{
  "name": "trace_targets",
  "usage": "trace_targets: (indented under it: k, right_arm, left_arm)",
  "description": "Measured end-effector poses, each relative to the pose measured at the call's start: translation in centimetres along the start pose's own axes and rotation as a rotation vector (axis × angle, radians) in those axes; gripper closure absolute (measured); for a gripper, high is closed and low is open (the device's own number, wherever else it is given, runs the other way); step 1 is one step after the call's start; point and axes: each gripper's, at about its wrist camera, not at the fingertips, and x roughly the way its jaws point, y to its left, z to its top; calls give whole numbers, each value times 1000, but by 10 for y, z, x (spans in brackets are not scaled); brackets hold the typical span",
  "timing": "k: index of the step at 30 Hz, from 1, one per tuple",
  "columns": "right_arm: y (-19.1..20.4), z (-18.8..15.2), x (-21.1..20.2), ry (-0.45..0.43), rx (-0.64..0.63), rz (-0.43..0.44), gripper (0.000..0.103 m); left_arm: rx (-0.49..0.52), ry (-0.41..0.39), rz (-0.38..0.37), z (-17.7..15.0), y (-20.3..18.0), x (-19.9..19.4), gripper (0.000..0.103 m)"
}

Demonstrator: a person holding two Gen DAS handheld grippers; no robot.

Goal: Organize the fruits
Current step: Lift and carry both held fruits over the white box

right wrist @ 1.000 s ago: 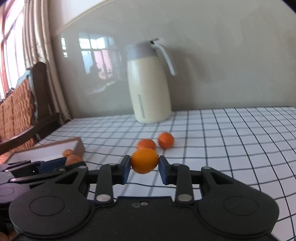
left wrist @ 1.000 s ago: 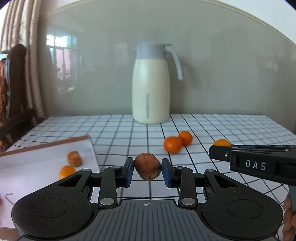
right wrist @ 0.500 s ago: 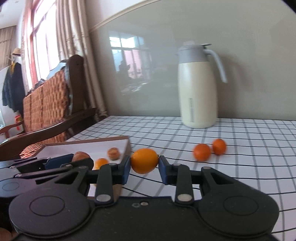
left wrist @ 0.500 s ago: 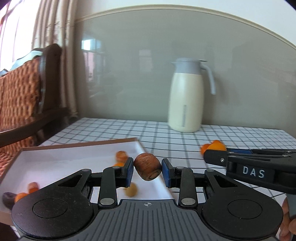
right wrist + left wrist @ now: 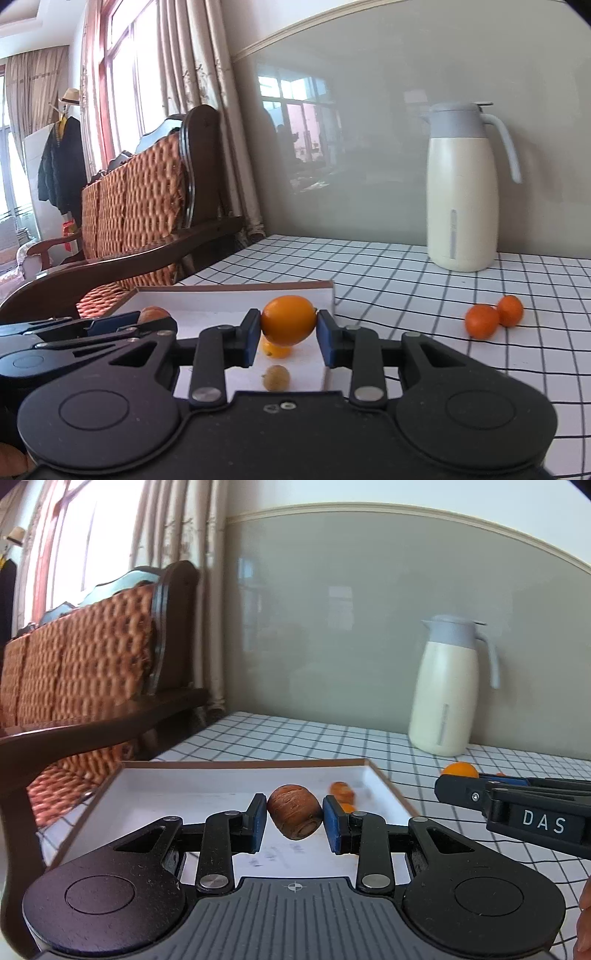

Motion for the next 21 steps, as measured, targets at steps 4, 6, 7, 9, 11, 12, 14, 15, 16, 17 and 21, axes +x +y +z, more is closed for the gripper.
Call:
trace_targets:
  k: [4, 6, 7, 9, 11, 12, 14, 15, 16, 17, 21]
  right_arm:
    - [9, 1, 7, -4, -6, 11, 79]
    - [12, 2, 11, -9, -6, 14, 79]
    - [13, 2, 12, -11, -6, 15, 79]
    - [17, 3, 15, -13, -5, 16, 79]
    - [19, 3, 19, -16, -4, 16, 79]
    - [21, 3, 21, -16, -5, 16, 79]
    - [23, 3, 25, -18, -2, 16, 79]
    - [24, 3, 27, -18, 0, 17, 79]
    - [24, 3, 27, -19, -2, 15, 79]
    - [26, 4, 29, -21, -4, 13, 79]
    - [32, 4, 36, -26, -2, 11, 79]
  left_arm:
    - [-26, -2, 41, 0, 14, -1, 70]
    - [-35, -2, 54, 0, 20, -1, 70]
    - [-40, -3, 62, -1, 24, -1, 70]
    - [-50, -4, 77, -1, 31, 0, 70]
    - [-60, -4, 96, -1, 37, 2, 70]
    - [-67, -2, 103, -1, 41, 4, 70]
    - [-79, -3, 125, -1, 48, 6, 70]
    - [-84, -4, 135, -1, 51, 7, 70]
    - [-88, -5, 145, -1, 55, 8, 70]
    - [-94, -7, 154, -1, 58, 9, 70]
    - [-109, -13, 177, 1, 70, 11, 70]
